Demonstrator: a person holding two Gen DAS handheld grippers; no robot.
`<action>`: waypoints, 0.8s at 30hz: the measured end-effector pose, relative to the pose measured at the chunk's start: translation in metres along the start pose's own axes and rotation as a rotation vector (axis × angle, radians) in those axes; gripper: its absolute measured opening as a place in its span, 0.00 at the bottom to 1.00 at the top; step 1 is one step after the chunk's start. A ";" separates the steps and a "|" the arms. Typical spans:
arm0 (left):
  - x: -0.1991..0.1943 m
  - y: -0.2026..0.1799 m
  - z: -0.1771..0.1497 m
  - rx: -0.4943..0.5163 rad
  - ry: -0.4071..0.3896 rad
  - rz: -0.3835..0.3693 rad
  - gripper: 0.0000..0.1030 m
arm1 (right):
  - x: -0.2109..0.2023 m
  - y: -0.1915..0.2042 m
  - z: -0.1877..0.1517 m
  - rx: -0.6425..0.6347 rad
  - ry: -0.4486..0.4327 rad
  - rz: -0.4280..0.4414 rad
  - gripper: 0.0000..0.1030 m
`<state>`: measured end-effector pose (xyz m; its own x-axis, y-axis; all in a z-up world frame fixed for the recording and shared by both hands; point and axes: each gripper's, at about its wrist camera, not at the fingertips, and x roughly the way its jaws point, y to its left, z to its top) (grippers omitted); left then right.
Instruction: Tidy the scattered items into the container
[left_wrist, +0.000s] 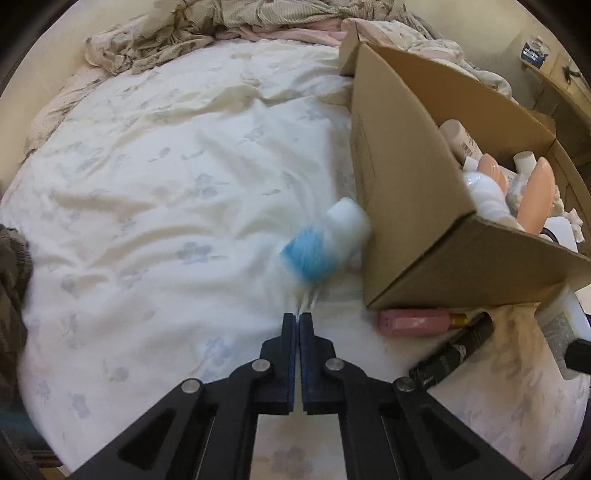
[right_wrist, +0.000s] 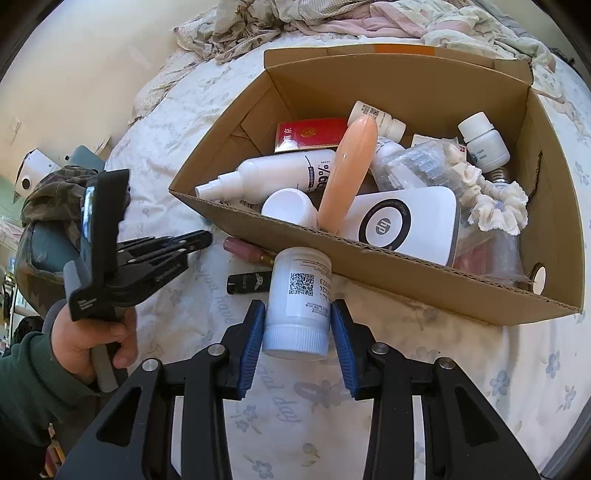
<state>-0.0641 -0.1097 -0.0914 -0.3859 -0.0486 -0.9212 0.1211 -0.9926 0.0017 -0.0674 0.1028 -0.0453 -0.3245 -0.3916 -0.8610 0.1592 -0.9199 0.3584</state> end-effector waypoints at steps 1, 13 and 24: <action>-0.006 0.002 -0.002 0.001 -0.015 0.013 0.00 | -0.001 0.000 0.000 0.001 -0.003 0.003 0.39; -0.061 0.013 -0.002 -0.020 -0.070 -0.063 0.00 | -0.020 0.005 0.003 0.006 -0.055 0.040 0.39; -0.024 0.015 0.021 -0.053 -0.056 -0.076 0.61 | -0.017 0.005 0.001 0.005 -0.041 0.033 0.36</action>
<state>-0.0724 -0.1262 -0.0608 -0.4460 0.0193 -0.8948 0.1374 -0.9864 -0.0898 -0.0618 0.1049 -0.0283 -0.3571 -0.4221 -0.8332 0.1660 -0.9065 0.3881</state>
